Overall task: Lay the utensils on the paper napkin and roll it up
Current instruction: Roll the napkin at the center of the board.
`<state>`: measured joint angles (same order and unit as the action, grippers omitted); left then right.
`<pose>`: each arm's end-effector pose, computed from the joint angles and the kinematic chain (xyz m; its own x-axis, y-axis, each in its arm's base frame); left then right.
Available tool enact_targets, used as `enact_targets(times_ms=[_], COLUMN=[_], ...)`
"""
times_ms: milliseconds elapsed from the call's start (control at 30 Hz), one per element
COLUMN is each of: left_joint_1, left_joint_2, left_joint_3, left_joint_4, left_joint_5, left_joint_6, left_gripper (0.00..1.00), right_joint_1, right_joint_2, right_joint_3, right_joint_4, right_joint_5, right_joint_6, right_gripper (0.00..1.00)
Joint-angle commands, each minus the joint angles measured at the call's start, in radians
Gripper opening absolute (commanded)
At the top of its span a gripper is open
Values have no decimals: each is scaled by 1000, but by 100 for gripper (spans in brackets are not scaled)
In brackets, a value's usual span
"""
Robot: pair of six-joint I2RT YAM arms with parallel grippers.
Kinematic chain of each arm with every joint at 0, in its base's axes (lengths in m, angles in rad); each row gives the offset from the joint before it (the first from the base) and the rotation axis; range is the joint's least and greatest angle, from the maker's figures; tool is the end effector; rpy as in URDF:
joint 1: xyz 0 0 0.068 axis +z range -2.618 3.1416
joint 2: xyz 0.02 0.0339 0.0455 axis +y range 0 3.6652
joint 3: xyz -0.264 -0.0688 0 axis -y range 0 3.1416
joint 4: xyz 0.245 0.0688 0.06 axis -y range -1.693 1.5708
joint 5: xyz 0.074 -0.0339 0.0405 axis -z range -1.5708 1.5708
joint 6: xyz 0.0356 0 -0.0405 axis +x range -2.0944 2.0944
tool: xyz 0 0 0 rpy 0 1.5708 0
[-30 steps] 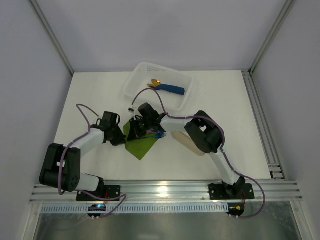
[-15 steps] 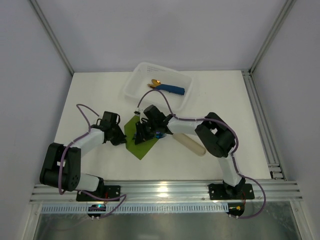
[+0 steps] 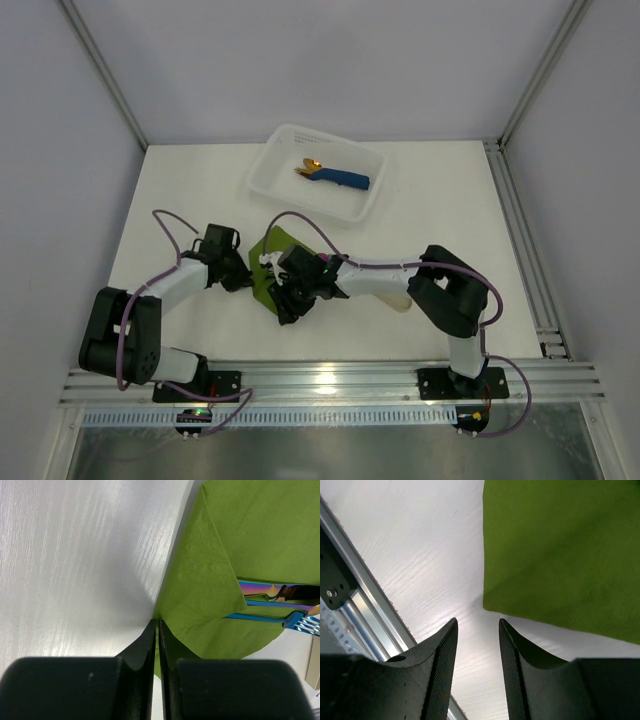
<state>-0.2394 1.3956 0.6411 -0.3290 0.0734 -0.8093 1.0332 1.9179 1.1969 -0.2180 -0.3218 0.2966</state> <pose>0.2373 -0.0606 0.1526 -0.7876 -0.5508 -0.2762 -0.4351 0.8146 -0.3836 0.1937 0.3468 0.1581 -0.6613 -0.5678 -0.4902 -0.7500 0.5137 0.4167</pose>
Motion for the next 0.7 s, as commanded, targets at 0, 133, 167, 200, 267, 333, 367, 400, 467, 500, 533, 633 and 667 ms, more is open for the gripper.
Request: enact_targets(times_ms=[0, 133, 167, 200, 267, 333, 367, 400, 467, 500, 533, 633, 667], left_joint_1=[5, 5, 5, 5, 5, 5, 5, 5, 5, 5, 5, 5, 5], left_joint_2=[-23, -24, -24, -24, -18, -14, -12, -10, -12, -13, -12, -12, -13], left_joint_3=[-18, -18, -18, -18, -18, -18, -20, -20, -21, -21, -21, -23, -23], left_joint_4=[10, 5, 7, 7, 11, 15, 15, 16, 15, 16, 15, 16, 16], left_joint_5=[9, 6, 6, 8, 12, 14, 14, 14, 14, 11, 11, 19, 17], left_joint_6=[-8, -10, -10, -10, -11, -13, -13, -13, -13, -13, -13, -14, -14], left_gripper=[5, 5, 5, 5, 5, 5, 5, 5, 5, 5, 5, 5, 5], right_joint_1=[19, 47, 50, 60, 70, 83, 91, 97, 114, 119, 126, 137, 140], right_joint_2=[-39, -28, -20, -16, 4, 16, 23, 32, 39, 43, 43, 53, 56], right_joint_3=[7, 20, 30, 35, 58, 79, 95, 99, 112, 112, 113, 124, 127], right_joint_4=[-29, -52, -58, -66, -76, -107, -115, -130, -141, -142, -141, -150, -153], right_joint_5=[122, 214, 231, 257, 282, 315, 322, 364, 395, 403, 412, 435, 440], right_joint_6=[-36, -27, -25, -27, -28, -28, -28, -28, -30, -30, -28, -21, -20], right_gripper=[43, 47, 47, 47, 47, 47, 48, 47, 47, 46, 46, 43, 42])
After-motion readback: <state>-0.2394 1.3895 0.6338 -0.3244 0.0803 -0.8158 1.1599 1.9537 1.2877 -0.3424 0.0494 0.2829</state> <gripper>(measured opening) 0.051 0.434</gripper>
